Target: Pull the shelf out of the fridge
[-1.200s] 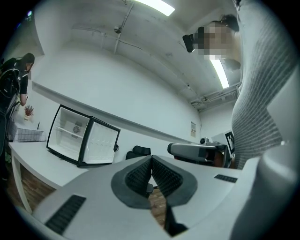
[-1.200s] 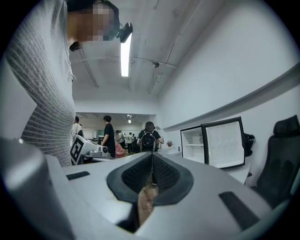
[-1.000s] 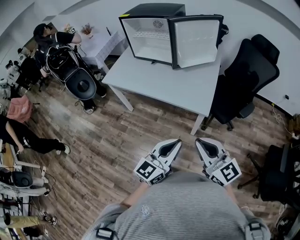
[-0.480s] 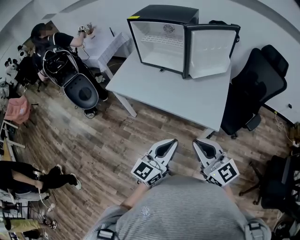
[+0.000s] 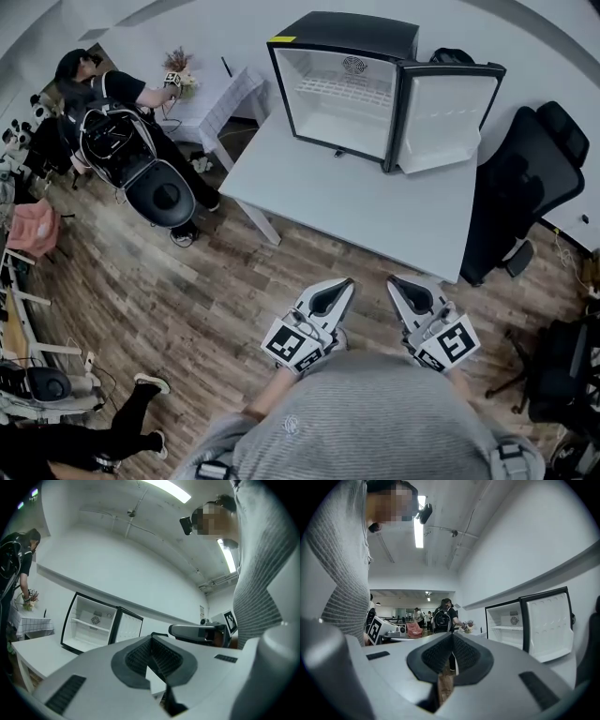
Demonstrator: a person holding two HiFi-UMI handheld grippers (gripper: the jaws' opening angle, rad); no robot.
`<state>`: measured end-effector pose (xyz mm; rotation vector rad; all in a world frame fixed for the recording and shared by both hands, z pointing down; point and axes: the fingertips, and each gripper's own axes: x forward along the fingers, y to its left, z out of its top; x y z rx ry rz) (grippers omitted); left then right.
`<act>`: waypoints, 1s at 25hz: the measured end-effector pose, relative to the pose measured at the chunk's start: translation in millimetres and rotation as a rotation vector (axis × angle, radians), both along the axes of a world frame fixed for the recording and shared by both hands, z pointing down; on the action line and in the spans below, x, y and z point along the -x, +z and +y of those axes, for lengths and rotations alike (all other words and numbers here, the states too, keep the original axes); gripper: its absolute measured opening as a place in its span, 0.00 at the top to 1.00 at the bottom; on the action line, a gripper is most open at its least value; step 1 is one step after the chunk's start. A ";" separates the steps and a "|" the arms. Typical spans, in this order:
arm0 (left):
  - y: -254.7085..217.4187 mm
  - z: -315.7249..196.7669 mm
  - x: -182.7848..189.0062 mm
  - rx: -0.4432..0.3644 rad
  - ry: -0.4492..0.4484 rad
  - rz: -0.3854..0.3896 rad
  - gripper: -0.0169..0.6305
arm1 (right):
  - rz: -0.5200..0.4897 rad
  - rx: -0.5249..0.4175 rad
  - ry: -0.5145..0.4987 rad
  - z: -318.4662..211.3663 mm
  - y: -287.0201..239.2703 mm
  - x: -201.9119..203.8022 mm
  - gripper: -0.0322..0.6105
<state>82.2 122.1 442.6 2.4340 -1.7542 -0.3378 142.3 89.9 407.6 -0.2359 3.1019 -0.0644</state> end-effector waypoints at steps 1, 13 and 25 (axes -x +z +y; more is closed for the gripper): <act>0.3 -0.9 7.6 0.000 0.001 -0.001 0.96 | 0.002 -0.002 0.003 -1.7 -0.2 7.8 0.93; 8.4 -25.6 64.4 0.006 0.042 0.000 0.96 | 0.001 0.027 0.038 -19.7 -0.1 62.4 0.93; 10.3 -89.4 86.9 0.030 0.062 -0.010 0.96 | -0.003 0.019 0.090 -101.3 1.8 85.8 0.93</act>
